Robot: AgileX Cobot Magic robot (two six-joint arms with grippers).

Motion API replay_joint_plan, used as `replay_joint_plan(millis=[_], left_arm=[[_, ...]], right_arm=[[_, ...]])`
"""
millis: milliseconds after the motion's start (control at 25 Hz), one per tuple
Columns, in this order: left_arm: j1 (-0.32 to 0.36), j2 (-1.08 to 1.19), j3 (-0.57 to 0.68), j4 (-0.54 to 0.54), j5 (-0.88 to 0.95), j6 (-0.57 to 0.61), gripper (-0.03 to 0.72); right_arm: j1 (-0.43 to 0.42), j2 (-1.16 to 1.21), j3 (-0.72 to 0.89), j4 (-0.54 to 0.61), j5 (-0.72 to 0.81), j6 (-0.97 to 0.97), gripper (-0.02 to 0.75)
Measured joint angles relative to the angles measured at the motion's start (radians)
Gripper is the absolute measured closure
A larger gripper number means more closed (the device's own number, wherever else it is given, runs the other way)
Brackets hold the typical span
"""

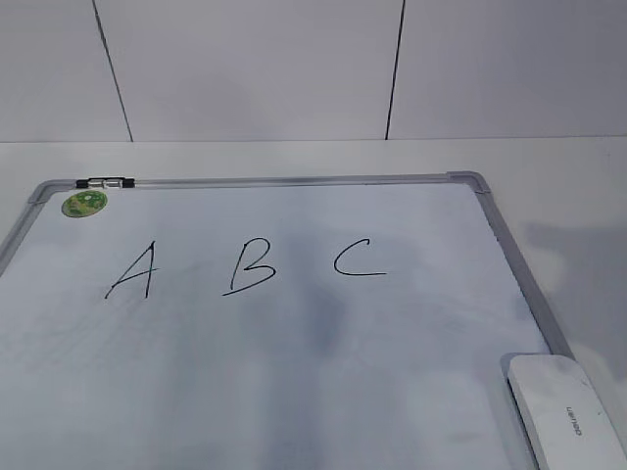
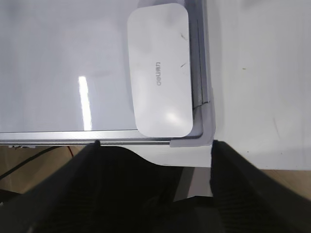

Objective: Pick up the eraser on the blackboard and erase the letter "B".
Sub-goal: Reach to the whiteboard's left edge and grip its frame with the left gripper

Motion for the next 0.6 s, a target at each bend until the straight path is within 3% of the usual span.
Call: replay_joint_plan(millis=[320,600], left_arm=[[0.164,0.235,-0.077,-0.171,-0.025,0.120,0.460],[0.203,0.359,-0.082,-0.143,-0.097,0.157,0.460]], right_arm=[[0.000,0.000,0.000,0.002,0.000,-0.010,0.213],[0.000,0.006,0.000,0.002,0.000,-0.013,0.213]])
